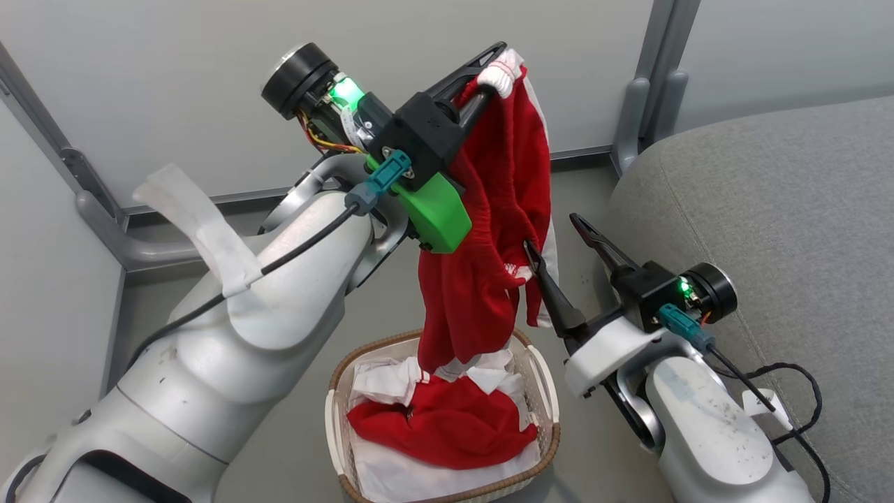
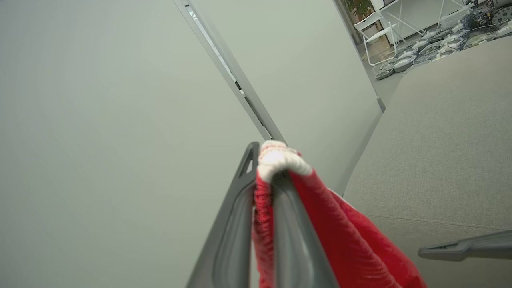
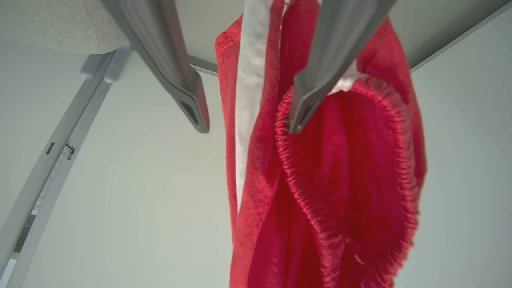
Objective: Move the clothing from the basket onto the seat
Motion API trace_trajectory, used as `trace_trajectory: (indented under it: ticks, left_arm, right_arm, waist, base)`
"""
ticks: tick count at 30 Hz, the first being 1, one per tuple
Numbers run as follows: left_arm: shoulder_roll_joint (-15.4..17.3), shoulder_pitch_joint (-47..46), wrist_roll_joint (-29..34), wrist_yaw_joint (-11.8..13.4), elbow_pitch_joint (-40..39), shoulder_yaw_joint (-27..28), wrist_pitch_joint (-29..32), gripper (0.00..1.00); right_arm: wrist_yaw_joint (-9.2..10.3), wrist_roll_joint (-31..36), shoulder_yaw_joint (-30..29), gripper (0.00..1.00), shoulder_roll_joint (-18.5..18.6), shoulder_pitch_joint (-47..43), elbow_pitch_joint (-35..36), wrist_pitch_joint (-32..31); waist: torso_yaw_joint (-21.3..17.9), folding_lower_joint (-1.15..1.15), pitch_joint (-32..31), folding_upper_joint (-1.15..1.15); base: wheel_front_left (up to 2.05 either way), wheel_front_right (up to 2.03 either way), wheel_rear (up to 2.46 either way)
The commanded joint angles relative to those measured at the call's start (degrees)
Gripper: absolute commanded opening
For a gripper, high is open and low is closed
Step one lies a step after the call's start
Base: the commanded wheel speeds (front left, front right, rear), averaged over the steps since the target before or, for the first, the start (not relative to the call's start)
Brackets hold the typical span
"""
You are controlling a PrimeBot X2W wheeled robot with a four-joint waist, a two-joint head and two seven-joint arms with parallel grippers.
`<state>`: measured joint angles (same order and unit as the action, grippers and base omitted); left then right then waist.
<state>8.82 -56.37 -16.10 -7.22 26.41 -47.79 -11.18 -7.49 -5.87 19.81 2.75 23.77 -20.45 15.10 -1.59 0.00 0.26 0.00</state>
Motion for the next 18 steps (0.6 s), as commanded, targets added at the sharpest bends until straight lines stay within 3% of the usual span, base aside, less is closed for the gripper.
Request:
trace_trajectory:
  ticks: [1, 10, 11, 13, 14, 18]
  left_arm:
    - [-0.1, 0.4, 0.0, 0.2, -0.7, -0.2, -0.1, 0.00]
    - [0.6, 2.5, -1.0, 0.4, -4.8, -1.3, 0.8, 0.00]
    - [0.7, 2.6, -1.2, 0.6, -5.0, -1.2, 0.8, 0.00]
    - [0.9, 3.2, -1.7, 0.8, -5.4, -1.0, 0.8, 0.00]
    - [1.0, 3.5, -2.0, 0.9, -5.6, -0.9, 0.9, 0.00]
    - [1.9, 4.9, -3.5, 1.7, -5.6, -0.2, 1.5, 0.00]
  right_arm:
    - [0.00, 0.2, 0.3, 1.00, 0.3, 1.3, -1.5, 0.1]
    - [0.00, -4.7, 6.8, 1.00, 0.3, 8.0, -12.2, 0.1]
    - [0.01, -5.3, 7.8, 0.55, 0.3, 8.7, -13.2, 0.1]
    - [0.01, -6.9, 10.1, 0.24, 0.3, 10.0, -15.1, 0.1]
    - [0.01, -7.6, 11.2, 0.02, 0.3, 10.7, -16.0, 0.1]
    - [0.01, -9.0, 12.7, 0.00, 0.3, 12.3, -17.3, 0.1]
  waist:
    - [0.3, 0.00, 0.1, 0.00]
    - [1.1, 0.00, 0.2, 0.00]
    - [1.1, 0.00, 0.3, 0.00]
    - [1.2, 0.00, 0.3, 0.00]
    - [1.2, 0.00, 0.3, 0.00]
    - [1.3, 0.00, 0.6, 0.00]
  base:
    - [0.00, 0.00, 0.00]
    - [0.00, 0.00, 0.00]
    - [0.00, 0.00, 0.00]
    - [0.00, 0.00, 0.00]
    - [0.00, 0.00, 0.00]
    - [0.00, 0.00, 0.00]
